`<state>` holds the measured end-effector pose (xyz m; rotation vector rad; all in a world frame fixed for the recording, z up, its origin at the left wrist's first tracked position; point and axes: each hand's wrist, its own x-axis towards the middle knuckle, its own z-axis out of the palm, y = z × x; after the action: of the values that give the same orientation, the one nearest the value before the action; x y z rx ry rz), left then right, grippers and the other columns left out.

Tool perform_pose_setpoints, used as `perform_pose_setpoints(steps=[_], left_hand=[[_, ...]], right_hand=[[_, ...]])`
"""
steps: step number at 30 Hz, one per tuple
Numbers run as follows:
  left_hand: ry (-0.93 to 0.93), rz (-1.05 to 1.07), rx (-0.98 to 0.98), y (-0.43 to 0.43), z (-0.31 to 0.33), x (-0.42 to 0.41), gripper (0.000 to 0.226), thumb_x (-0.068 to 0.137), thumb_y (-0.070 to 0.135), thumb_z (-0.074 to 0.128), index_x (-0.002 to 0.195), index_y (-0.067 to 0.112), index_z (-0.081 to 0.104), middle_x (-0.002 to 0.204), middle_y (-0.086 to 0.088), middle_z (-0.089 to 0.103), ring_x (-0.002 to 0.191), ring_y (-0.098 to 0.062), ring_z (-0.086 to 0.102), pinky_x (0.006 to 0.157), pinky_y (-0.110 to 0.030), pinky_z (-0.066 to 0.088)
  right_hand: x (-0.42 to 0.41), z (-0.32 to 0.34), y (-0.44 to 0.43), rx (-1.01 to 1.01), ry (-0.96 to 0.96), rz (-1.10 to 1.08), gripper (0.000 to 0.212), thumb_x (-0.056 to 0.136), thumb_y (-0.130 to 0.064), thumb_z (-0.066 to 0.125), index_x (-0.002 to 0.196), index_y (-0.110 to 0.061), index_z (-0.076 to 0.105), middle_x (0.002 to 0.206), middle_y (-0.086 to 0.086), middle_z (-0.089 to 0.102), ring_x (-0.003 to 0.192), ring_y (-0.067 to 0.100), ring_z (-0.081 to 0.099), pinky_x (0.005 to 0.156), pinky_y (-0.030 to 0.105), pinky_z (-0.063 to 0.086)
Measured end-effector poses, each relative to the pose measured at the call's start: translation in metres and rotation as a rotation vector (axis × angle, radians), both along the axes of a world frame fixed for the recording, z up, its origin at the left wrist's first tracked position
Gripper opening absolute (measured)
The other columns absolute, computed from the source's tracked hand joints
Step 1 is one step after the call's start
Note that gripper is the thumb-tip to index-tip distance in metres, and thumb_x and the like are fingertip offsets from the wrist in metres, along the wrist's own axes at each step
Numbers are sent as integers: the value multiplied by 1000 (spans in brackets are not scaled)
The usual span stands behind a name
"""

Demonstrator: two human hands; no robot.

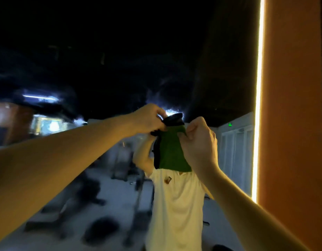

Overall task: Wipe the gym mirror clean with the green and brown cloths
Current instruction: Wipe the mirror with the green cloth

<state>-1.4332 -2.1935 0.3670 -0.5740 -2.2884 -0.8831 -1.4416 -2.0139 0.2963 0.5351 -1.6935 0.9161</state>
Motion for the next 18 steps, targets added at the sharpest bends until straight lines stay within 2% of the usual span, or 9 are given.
perform_pose_setpoints(steps=[2, 4, 5, 8, 11, 12, 14, 16, 18], left_hand=[[21, 16, 31, 2, 13, -7, 19, 84, 5, 81, 94, 20, 73, 89, -7, 73, 77, -15, 67, 70, -27, 54], [11, 1, 36, -4, 23, -15, 21, 85, 6, 81, 97, 20, 70, 92, -7, 71, 80, -15, 67, 70, -27, 53], [0, -13, 35, -9, 27, -19, 22, 86, 6, 79, 99, 20, 69, 93, -6, 70, 81, -15, 67, 70, -26, 53], [-1, -10, -30, -23, 36, -28, 24, 91, 2, 71, 111, 16, 69, 100, -6, 69, 95, -20, 68, 79, -28, 57], [85, 67, -134, -34, 40, -33, 33, 91, 1, 68, 121, 14, 67, 91, 7, 60, 98, -18, 62, 83, -29, 51], [159, 109, -183, -39, 40, -33, 33, 91, 3, 68, 122, 15, 66, 89, 9, 58, 96, -17, 62, 81, -29, 50], [359, 215, -247, -53, 37, -30, 27, 95, 14, 68, 121, 21, 63, 87, 10, 58, 90, -19, 64, 73, -33, 51], [564, 320, -266, -73, 32, -25, 19, 99, 24, 63, 117, 22, 62, 88, 10, 59, 79, -14, 57, 62, -30, 41], [691, 385, -242, -98, 24, -21, 20, 98, 22, 60, 117, 18, 63, 95, 4, 64, 82, -13, 52, 68, -28, 36]], right_hand=[[-5, 2, -12, 74, 226, -108, 24, 85, -8, 77, 92, -15, 56, 93, 1, 56, 77, 21, 58, 66, 42, 53], [-12, 0, -29, 205, 381, -206, 25, 81, 0, 77, 101, -9, 64, 104, 9, 57, 89, 27, 61, 76, 44, 57], [-18, -3, -38, 274, 404, -242, 33, 80, 3, 75, 110, -7, 66, 113, 12, 58, 98, 30, 62, 84, 46, 57], [-41, -12, -61, 410, 364, -280, 53, 85, 1, 68, 137, 0, 59, 143, 17, 53, 129, 36, 56, 106, 51, 51], [-62, -21, -82, 495, 197, -318, 70, 96, -12, 60, 158, -2, 31, 167, 15, 27, 154, 32, 28, 123, 42, 27], [-70, -21, -88, 515, 178, -372, 71, 99, -18, 57, 161, -4, 24, 169, 14, 22, 156, 30, 22, 124, 41, 23], [-82, -19, -96, 547, 198, -524, 70, 100, -27, 53, 160, -3, 25, 168, 18, 23, 156, 32, 20, 125, 45, 22], [-89, -8, -106, 506, 188, -612, 67, 103, -33, 38, 160, -2, 25, 168, 21, 20, 157, 34, 15, 126, 46, 13], [-92, 12, -121, 406, 160, -608, 68, 104, -38, 21, 162, -3, 20, 169, 22, 13, 158, 34, 7, 128, 47, 8]])
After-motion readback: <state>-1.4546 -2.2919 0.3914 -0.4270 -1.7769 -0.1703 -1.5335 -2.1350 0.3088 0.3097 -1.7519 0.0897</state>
